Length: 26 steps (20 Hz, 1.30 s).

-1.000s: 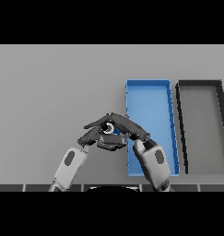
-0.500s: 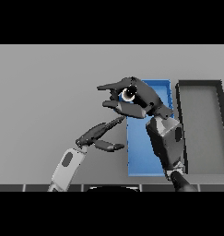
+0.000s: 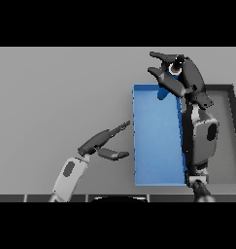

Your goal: Pick up the blue pipe and place it into the blue bin.

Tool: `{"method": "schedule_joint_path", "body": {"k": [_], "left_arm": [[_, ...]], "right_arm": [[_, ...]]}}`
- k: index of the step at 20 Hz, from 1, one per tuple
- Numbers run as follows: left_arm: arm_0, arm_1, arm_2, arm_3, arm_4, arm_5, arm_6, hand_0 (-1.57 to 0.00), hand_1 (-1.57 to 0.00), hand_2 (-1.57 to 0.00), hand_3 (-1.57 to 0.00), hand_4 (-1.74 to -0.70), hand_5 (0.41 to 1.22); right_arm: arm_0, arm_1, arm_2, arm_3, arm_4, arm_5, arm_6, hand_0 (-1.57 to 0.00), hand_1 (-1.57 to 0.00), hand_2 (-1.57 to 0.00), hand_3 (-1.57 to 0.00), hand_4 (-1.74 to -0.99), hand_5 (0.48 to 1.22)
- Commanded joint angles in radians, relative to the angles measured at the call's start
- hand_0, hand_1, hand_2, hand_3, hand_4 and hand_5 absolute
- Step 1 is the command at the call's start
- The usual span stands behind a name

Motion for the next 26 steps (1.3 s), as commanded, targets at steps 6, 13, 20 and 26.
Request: {"method": "schedule_joint_path", "body": {"k": [6,13,20,26], "left_arm": [[-0.009,0.002,0.004,0.021,-0.016,0.013,-0.018,0.0,0.0,0.0,0.0,-0.94,0.46],[-0.016,0.005,0.002,0.022,-0.039,0.035,-0.046,0.0,0.0,0.0,0.0,-0.93,0.466],[-0.023,0.013,0.004,0.016,-0.043,0.038,-0.051,0.0,0.0,0.0,0.0,-0.92,0.481],[-0.02,0.012,0.004,0.017,-0.047,0.043,-0.049,0.0,0.0,0.0,0.0,-0.92,0.493]], "right_arm": [[0.207,-0.086,0.048,0.027,0.036,-0.068,0.0,-1.57,-1.57,-1.57,-1.57,-1.5,1.221],[0.427,-0.261,0.254,0.071,-0.054,-0.334,0.0,-1.57,-1.57,-1.57,-1.57,-1.5,1.221],[0.453,-0.51,0.559,0.094,-0.393,-0.618,0.0,-1.57,-1.57,-1.57,-0.8,-1.616,1.221],[0.395,-0.616,0.735,0.122,-0.613,-0.764,0.0,-1.08,-1.03,-0.99,-0.29,-1.469,1.148]]}}
